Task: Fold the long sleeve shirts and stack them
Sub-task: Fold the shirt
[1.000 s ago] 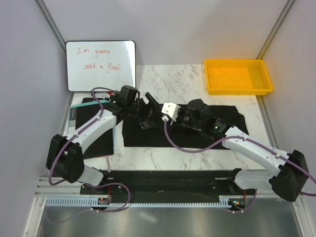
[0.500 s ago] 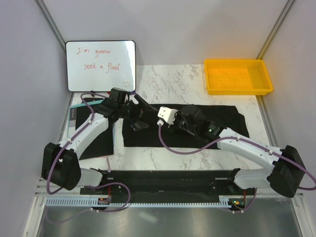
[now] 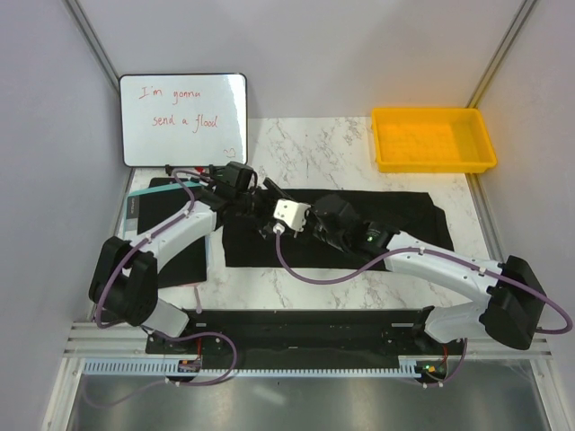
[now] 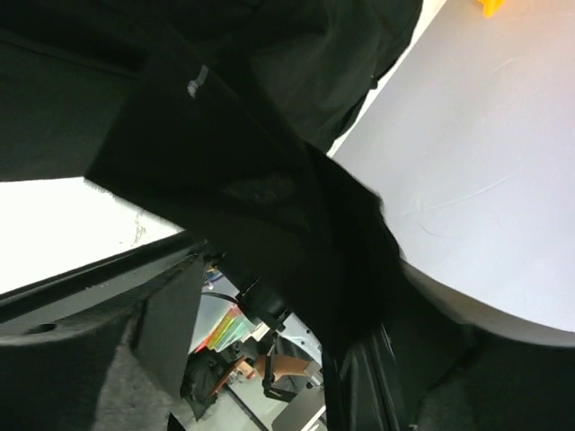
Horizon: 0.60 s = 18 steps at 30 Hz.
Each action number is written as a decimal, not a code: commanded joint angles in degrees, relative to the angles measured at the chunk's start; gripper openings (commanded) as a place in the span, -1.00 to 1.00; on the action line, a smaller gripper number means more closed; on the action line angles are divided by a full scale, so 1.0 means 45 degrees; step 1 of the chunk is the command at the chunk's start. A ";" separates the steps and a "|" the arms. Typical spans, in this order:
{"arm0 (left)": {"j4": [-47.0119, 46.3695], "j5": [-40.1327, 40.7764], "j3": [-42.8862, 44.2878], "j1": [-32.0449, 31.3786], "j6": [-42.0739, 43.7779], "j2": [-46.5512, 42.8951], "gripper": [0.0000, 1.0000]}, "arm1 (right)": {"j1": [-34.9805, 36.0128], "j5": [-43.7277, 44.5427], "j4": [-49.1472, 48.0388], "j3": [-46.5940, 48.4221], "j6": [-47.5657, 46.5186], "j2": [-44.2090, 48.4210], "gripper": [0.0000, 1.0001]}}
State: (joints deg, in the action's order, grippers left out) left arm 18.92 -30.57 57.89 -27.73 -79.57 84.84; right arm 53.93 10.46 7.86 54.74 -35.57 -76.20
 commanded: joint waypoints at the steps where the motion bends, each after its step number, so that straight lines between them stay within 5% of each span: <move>1: -0.0626 -0.0199 0.0105 0.0009 -0.0541 0.0463 0.47 | 0.0358 0.0021 0.0050 0.0863 0.0346 0.0137 -1.00; 6: -0.0923 -0.0375 0.0241 0.0009 -0.0053 0.0834 -0.17 | 0.0671 -0.0078 0.0265 0.0531 0.0327 0.0820 -1.00; 8: -0.1310 -0.0375 0.0319 0.0009 0.0142 0.0912 -0.61 | 0.0672 -0.0137 0.0460 0.0434 0.0366 0.1073 -1.00; 10: -0.1663 -0.0453 0.0689 0.0009 0.0686 0.1127 -0.97 | 0.0652 0.0233 0.0733 0.0394 0.0814 0.1250 -0.76; 12: -0.1997 -0.0551 0.1796 0.0009 0.1292 0.1439 -0.97 | 0.0342 0.0274 0.1006 0.0180 0.1067 0.1873 -0.41; 18: -0.2560 -0.0803 0.6576 -0.0128 0.4220 0.3682 -0.96 | -0.2952 -0.1735 0.2663 0.0120 0.1967 0.4178 -0.01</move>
State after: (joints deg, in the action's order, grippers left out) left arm 13.91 -32.14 73.01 -27.81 -71.64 96.92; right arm 49.82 7.64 14.70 54.72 -30.55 -64.14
